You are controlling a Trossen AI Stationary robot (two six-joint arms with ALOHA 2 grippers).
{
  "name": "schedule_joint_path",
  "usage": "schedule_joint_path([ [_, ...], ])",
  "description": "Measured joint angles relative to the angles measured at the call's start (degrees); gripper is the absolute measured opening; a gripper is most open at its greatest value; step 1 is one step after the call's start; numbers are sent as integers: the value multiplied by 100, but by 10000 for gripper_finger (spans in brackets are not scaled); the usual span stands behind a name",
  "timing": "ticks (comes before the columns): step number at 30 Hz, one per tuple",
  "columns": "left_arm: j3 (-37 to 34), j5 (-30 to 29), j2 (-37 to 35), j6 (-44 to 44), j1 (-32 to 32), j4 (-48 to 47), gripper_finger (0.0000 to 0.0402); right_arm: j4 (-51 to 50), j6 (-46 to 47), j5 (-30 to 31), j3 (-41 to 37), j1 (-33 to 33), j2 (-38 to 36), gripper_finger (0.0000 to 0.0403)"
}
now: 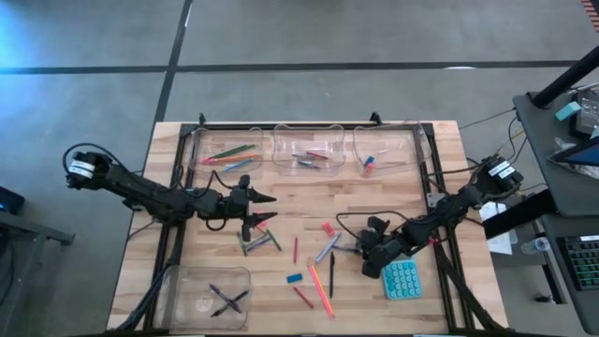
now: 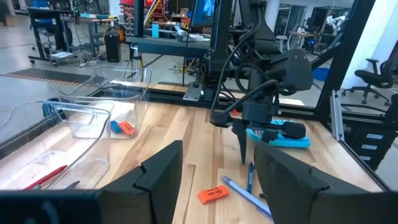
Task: Sort crayons/erasers/pens/pencils in bins
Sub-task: Put the blue crayon into the top middle transparent bin
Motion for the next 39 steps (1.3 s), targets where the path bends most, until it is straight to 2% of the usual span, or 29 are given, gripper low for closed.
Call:
schedule_joint_path([
  [6,0,0,0,-75,0,4,184,-25,61,-94,0,0,-105,32],
  [9,3,0,0,-162,0,33,184,-115,86,-103,2,0,-234,15],
  [17,40,2,-2,-166,0,31,184,-541,124,70,-50,0,-883,13],
  [25,42,2,-2,-233,0,22,184,-336,81,818,-44,-24,-1369,12],
  [28,42,2,-2,-454,0,24,184,-319,64,857,-37,-151,-1462,12],
  [31,42,2,-2,-461,0,24,184,-118,-47,979,-37,-323,-1562,12],
  [34,42,2,-2,-463,0,24,184,366,-242,1491,-37,-620,-1596,12],
  [39,52,3,-4,-463,0,22,184,1485,-1165,1219,-22,-1544,-1632,9],
])
